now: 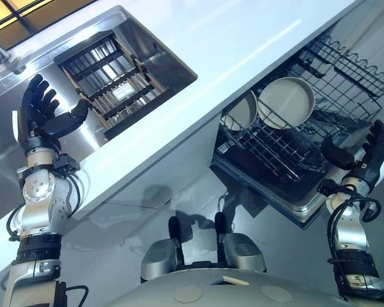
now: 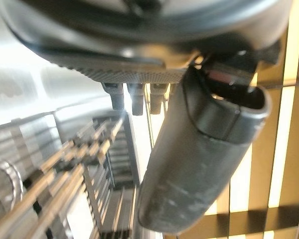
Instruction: Pick up plates and place into dishwasher.
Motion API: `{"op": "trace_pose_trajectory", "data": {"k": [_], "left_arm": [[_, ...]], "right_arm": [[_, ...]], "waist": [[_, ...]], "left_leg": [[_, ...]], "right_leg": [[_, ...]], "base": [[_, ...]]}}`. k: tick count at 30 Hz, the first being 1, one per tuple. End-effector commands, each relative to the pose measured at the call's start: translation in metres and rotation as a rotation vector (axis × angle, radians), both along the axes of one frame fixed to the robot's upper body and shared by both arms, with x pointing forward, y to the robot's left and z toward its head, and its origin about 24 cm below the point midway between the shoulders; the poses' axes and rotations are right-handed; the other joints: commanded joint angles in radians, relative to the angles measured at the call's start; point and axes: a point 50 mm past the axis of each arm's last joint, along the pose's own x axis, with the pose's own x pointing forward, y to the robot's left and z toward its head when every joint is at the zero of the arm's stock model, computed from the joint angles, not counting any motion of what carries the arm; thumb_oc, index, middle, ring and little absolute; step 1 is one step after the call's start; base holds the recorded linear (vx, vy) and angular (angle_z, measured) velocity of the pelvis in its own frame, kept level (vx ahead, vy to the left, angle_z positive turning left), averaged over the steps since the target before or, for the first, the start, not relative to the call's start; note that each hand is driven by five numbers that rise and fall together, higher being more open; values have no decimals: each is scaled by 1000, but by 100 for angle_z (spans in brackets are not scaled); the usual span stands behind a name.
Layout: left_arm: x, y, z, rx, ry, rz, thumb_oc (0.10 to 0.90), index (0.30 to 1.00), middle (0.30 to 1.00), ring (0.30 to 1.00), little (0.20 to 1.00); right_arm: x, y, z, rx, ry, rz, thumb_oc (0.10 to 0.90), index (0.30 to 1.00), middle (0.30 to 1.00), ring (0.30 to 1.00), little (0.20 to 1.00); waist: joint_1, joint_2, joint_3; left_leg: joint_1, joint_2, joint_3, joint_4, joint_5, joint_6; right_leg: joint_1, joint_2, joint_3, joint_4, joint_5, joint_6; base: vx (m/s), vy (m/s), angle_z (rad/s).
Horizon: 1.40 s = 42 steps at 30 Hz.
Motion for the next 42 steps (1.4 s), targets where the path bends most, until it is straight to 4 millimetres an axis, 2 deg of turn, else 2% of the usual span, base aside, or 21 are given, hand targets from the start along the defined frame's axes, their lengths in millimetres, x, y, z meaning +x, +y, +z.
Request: {"op": "trace_pose_trajectory", "data": {"k": [1,9,13,16,22,29,36,39,42], "left_arm": [[1,5,30,70,-172,10,800,900,900,900,900],[15,-2,43,103,-173,-35,800,900,900,900,900],[21,-3,52,121,-176,-56,800,900,900,900,900],[25,-4,61,132,-185,-71,800,900,900,900,900],[30,-10,72,153,-202,-93,800,900,900,900,900],[35,-12,85,163,-223,-97,800,900,900,900,900],[39,-14,90,169,-235,-109,800,900,900,900,900],[42,-16,91,172,-235,-120,800,900,900,900,900],[43,-20,89,164,-243,-118,800,900,900,900,900]], "right_arm": [[6,-11,25,-50,-142,13,800,900,900,900,900],[11,-23,-11,105,26,47,800,900,900,900,900],[17,-29,-21,145,101,41,800,900,900,900,900],[21,-31,-29,238,135,45,800,900,900,900,900],[28,-27,-40,262,227,95,800,900,900,900,900],[52,-13,-27,158,292,228,800,900,900,900,900],[71,-2,-15,213,271,381,800,900,900,900,900],[88,8,8,157,177,445,800,900,900,900,900],[109,29,43,2,44,478,800,900,900,900,900]], "waist": [[-11,11,-95],[10,19,-80],[28,26,-66],[43,32,-54],[65,37,-31],[77,33,0],[86,27,21],[94,27,31],[99,31,42]], "left_leg": [[-56,-71,44,47,-98,48],[-70,-66,39,50,-87,41],[-81,-64,28,55,-81,34],[-93,-65,16,58,-75,29],[-113,-64,-3,68,-66,23],[-136,-64,-23,82,-59,20],[-152,-63,-38,94,-56,18],[-155,-65,-47,102,-58,17],[-158,-67,-52,111,-63,18]], "right_leg": [[-51,16,-38,164,-154,51],[-52,15,-55,158,-145,50],[-52,13,-66,152,-139,49],[-56,13,-72,148,-134,46],[-62,12,-83,148,-129,38],[-82,13,-92,163,-128,28],[-96,14,-99,185,-137,21],[-97,13,-103,188,-137,17],[-101,9,-104,184,-132,16]], "base": [[-69,-37,-7],[-27,-53,-4],[-26,-68,1],[-36,-58,6],[-22,-42,12],[-17,-23,13],[7,-12,4],[41,-1,3],[16,23,1]]}}
